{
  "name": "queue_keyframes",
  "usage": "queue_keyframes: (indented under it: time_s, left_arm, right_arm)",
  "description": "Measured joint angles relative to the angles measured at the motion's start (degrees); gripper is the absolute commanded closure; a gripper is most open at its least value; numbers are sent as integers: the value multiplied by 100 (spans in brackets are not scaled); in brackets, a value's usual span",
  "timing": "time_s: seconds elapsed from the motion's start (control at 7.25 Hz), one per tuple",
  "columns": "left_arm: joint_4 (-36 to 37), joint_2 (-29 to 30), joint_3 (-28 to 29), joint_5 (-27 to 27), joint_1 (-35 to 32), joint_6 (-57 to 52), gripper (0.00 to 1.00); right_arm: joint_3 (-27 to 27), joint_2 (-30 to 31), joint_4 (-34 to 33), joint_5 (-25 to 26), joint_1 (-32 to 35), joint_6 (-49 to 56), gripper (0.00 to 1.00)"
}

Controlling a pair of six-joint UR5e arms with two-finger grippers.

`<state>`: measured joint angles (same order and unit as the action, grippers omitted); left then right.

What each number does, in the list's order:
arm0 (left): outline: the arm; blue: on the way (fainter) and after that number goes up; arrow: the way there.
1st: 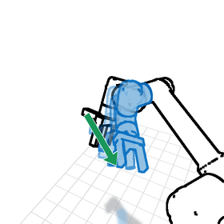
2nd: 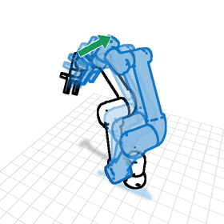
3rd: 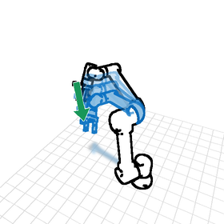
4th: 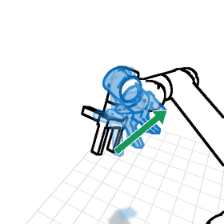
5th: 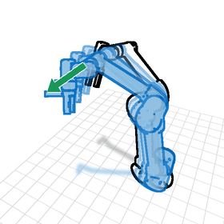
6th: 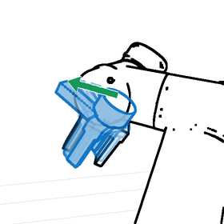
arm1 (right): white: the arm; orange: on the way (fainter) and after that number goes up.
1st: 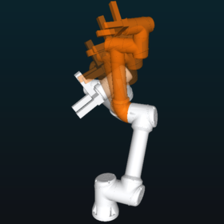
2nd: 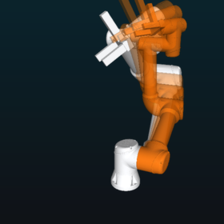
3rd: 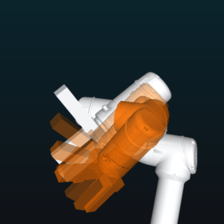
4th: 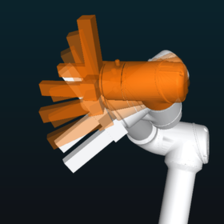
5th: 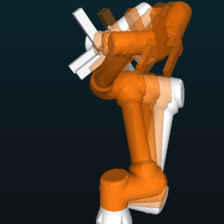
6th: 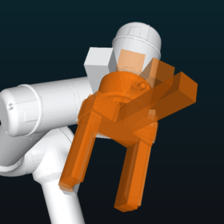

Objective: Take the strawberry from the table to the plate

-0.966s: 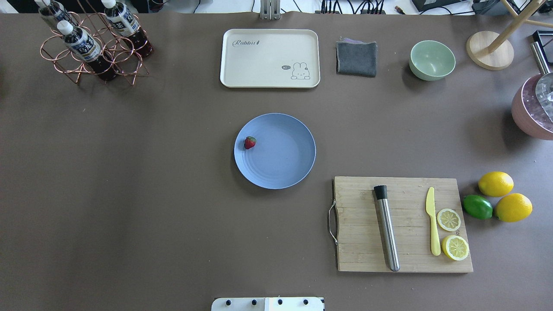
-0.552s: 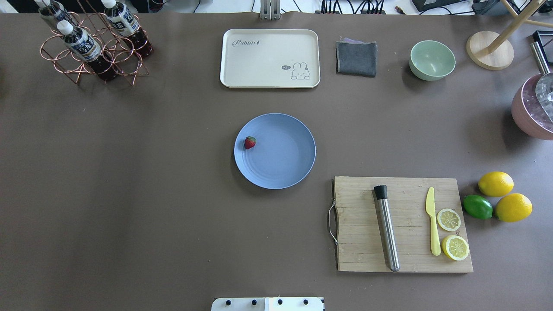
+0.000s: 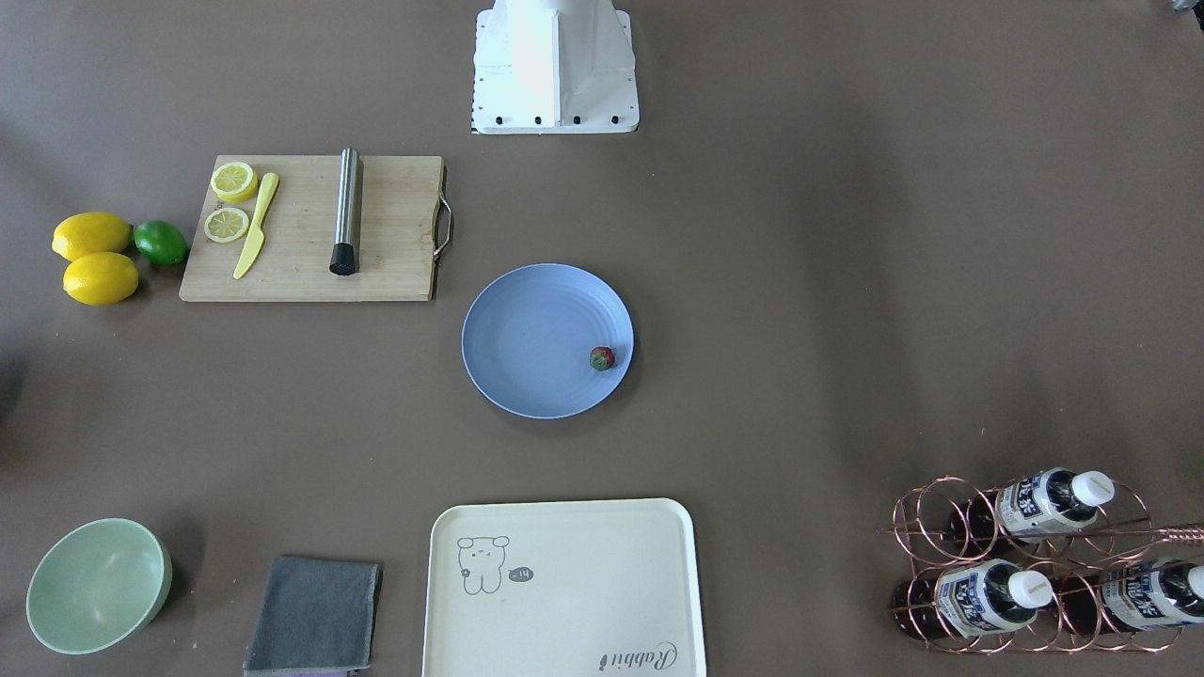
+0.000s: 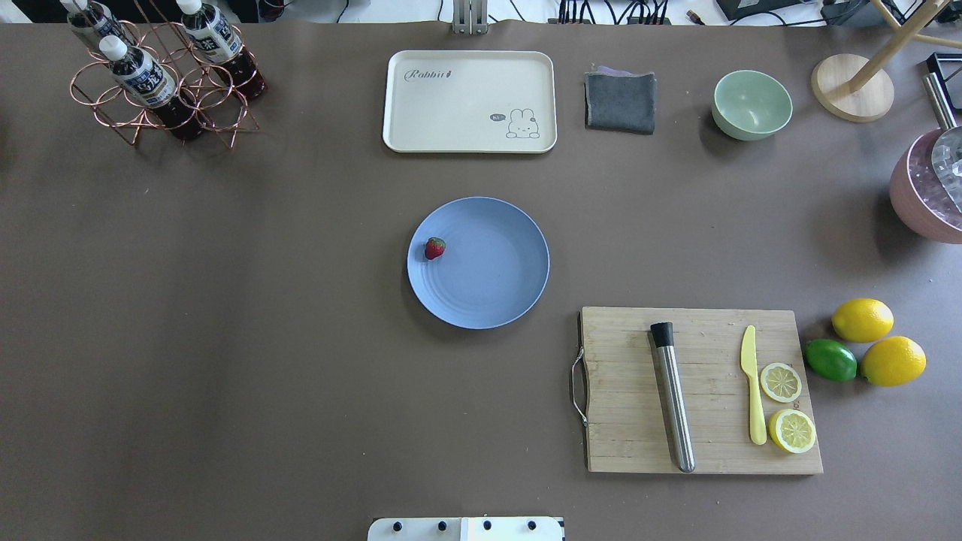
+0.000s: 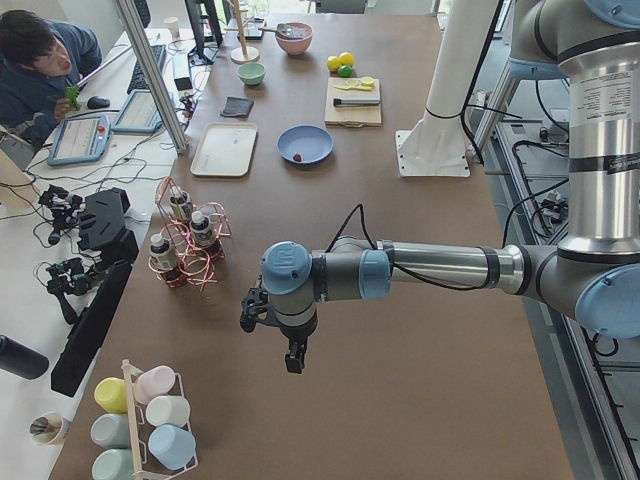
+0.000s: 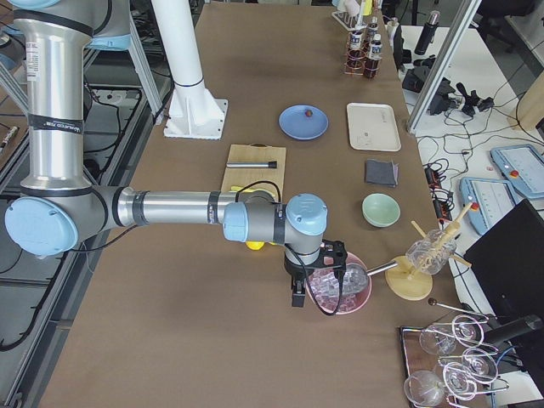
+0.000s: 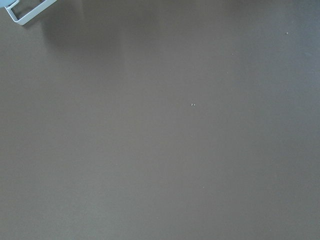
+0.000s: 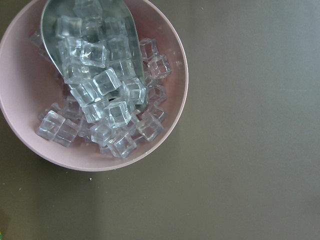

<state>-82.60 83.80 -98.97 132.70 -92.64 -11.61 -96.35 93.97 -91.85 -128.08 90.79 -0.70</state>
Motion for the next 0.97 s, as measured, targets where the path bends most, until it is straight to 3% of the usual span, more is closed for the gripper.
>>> queue_keyframes:
  time_s: [0.97]
  left_arm:
    - [-1,62,0,-4,0,-5,1]
  right_arm:
    - [85,4,-8,-6,-8,-9,0]
